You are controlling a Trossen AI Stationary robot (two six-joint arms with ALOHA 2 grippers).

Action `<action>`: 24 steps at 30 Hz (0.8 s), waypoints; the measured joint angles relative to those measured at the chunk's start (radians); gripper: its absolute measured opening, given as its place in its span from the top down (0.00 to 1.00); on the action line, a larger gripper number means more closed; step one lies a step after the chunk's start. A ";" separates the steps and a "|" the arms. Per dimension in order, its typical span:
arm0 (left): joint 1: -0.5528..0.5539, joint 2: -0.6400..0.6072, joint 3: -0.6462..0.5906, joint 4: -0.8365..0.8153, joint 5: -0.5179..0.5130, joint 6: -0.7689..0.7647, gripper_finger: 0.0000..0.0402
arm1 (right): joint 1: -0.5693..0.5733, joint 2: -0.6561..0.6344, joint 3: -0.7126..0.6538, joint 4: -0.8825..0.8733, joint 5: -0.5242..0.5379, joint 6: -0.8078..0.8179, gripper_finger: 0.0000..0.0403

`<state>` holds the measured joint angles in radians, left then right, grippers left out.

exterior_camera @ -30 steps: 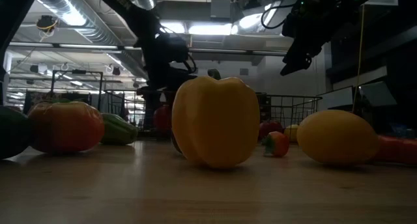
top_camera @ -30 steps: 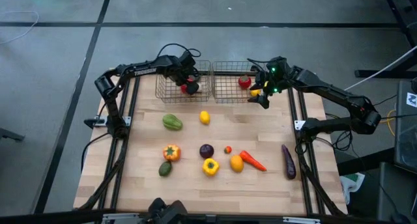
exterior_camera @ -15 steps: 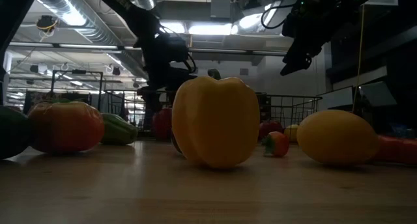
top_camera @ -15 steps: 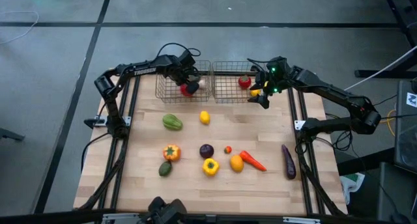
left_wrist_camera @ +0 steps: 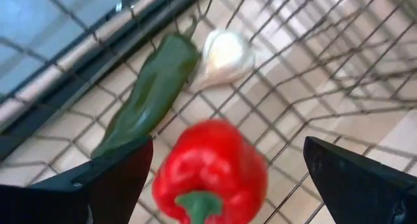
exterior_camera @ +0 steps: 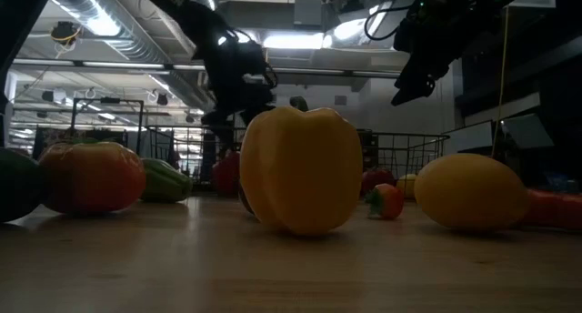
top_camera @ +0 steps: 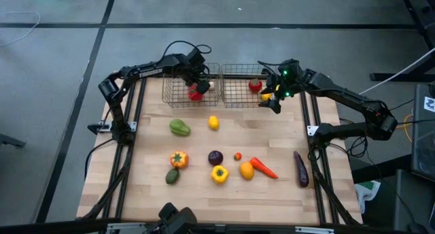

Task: Sort produce into baskets
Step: Put the purple onion into the left golden wire basket

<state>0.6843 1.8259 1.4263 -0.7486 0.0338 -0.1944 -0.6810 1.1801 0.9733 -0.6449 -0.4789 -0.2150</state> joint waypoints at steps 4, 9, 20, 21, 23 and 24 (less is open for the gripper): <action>-0.008 0.000 0.036 0.000 0.043 0.000 0.02 | 0.000 0.000 0.000 0.000 0.000 0.000 0.19; -0.024 0.000 0.075 0.000 0.138 0.021 0.02 | 0.000 0.000 0.000 0.000 0.000 0.000 0.19; -0.180 -0.006 0.183 -0.077 0.220 0.223 0.02 | 0.000 0.000 0.000 0.000 0.000 0.000 0.19; -0.201 -0.006 0.191 -0.100 0.216 0.241 0.02 | 0.000 0.000 0.000 0.000 0.000 0.000 0.19; -0.240 -0.006 0.205 -0.151 0.211 0.280 0.02 | 0.000 0.000 0.000 0.000 0.000 0.000 0.19; -0.259 -0.006 0.211 -0.188 0.209 0.297 0.02 | 0.000 0.000 0.000 0.000 0.000 0.000 0.19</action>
<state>0.4254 1.8194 1.6372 -0.9364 0.2423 0.1026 -0.6811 1.1801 0.9733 -0.6449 -0.4789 -0.2149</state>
